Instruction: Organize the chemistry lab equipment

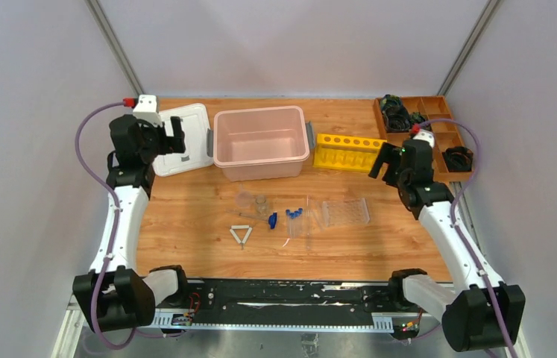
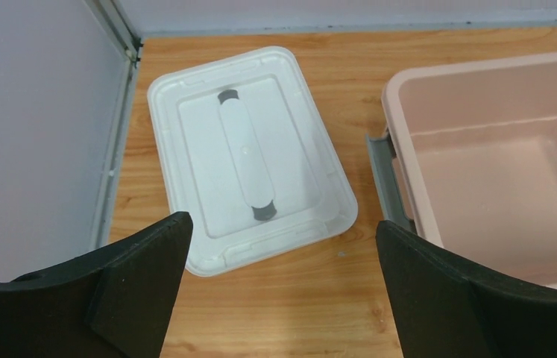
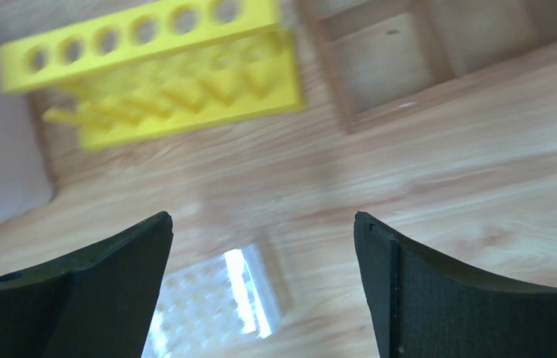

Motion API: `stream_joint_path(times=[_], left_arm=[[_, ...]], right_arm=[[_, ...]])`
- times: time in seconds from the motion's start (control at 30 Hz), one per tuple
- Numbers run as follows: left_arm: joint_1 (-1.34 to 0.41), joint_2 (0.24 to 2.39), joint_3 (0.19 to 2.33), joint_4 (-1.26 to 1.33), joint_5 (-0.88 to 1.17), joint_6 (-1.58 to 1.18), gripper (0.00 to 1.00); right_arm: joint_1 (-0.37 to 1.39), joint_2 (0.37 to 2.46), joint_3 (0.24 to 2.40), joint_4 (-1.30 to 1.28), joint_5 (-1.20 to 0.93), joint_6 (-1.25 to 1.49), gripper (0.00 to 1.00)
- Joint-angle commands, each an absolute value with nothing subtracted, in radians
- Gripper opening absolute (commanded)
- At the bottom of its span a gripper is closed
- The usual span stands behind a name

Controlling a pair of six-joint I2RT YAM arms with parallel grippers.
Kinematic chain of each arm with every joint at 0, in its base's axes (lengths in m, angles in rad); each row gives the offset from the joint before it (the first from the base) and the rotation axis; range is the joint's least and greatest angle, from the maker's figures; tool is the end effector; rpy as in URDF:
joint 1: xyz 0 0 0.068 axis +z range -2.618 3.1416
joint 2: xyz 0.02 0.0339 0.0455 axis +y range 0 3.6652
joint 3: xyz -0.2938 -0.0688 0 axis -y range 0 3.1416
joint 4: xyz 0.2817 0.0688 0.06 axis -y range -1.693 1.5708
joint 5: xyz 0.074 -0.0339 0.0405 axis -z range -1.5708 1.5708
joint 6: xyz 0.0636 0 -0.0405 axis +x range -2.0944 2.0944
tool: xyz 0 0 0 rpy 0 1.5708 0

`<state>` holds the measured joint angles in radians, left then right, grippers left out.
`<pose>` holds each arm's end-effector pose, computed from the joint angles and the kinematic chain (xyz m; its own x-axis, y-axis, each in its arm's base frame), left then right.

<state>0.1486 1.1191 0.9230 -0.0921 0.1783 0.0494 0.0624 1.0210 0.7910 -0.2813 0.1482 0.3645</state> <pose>0.3090 0.0348 0.3430 -0.2796 0.0073 -0.9601 0.0363 0.9993 -0.0030 0.2739 0.0077 0.2912 -0.4324 0.3262 -0.8406 0.2365 0.9406 0.2434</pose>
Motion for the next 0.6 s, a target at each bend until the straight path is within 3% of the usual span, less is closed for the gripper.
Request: stream_joint_path(times=[0.0, 0.13, 0.27, 0.57], left_arm=[[0.169, 1.119, 1.064, -0.384, 0.176, 0.066, 1.00], [0.172, 1.112, 1.100, -0.465, 0.184, 0.072, 1.00], [0.172, 1.112, 1.127, -0.543, 0.219, 0.067, 1.00], [0.172, 1.110, 1.146, -0.620, 0.281, 0.061, 1.00]], right_arm=[[0.289, 1.035, 0.903, -0.412, 0.127, 0.392, 0.96], [0.503, 1.114, 0.930, -0.387, 0.182, 0.434, 0.90], [0.623, 1.230, 0.920, -0.303, 0.160, 0.471, 0.77], [0.725, 1.564, 1.025, -0.252, 0.129, 0.506, 0.48]])
